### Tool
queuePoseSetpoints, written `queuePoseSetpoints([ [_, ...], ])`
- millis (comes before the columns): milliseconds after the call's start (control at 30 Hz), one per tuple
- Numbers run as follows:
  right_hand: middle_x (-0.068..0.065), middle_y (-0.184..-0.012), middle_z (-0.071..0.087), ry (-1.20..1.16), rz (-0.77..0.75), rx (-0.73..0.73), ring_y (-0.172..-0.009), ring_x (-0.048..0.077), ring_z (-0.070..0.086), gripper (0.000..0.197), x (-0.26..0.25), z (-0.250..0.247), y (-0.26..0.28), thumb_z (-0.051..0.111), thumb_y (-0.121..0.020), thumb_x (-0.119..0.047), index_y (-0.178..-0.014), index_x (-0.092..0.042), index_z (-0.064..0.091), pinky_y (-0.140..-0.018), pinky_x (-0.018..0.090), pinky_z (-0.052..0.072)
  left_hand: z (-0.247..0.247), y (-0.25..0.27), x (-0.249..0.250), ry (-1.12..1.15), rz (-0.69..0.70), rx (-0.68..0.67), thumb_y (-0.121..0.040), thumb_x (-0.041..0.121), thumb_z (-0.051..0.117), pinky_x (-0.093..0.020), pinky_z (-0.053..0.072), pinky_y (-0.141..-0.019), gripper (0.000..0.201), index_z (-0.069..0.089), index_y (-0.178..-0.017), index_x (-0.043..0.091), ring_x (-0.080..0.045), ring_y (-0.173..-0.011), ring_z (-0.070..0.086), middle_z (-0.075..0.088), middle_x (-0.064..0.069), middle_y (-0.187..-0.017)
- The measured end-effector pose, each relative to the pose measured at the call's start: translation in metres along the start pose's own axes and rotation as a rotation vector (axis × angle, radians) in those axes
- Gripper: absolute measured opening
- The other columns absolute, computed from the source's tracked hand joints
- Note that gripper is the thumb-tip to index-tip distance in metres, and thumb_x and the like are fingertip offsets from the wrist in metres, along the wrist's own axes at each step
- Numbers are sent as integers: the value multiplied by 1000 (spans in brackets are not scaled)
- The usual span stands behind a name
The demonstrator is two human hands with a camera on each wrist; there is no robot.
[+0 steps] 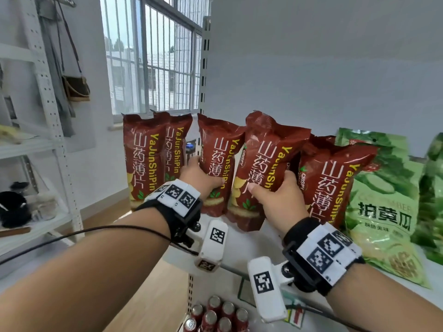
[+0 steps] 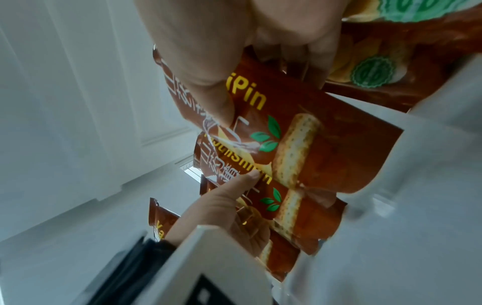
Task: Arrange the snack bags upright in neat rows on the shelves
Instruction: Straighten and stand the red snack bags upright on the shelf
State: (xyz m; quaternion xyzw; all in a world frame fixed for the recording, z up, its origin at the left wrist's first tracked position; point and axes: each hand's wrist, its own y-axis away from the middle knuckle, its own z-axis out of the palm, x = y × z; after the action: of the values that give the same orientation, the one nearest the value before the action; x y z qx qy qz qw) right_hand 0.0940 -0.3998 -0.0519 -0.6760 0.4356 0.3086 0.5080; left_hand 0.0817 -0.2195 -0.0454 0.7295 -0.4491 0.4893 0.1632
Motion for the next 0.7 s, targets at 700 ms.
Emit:
queuePoseSetpoints([
  [700,-5,-101,70,-634,-92,-424,-89,8,68,38,-30,10,10,66,-81,-18,-117,-22,52,-71,21,55,-36,73,51,855,126,-83,-89,12,61,-40,59,-73,19,63,-104,1,-27,-75,68,70,-14,-84],
])
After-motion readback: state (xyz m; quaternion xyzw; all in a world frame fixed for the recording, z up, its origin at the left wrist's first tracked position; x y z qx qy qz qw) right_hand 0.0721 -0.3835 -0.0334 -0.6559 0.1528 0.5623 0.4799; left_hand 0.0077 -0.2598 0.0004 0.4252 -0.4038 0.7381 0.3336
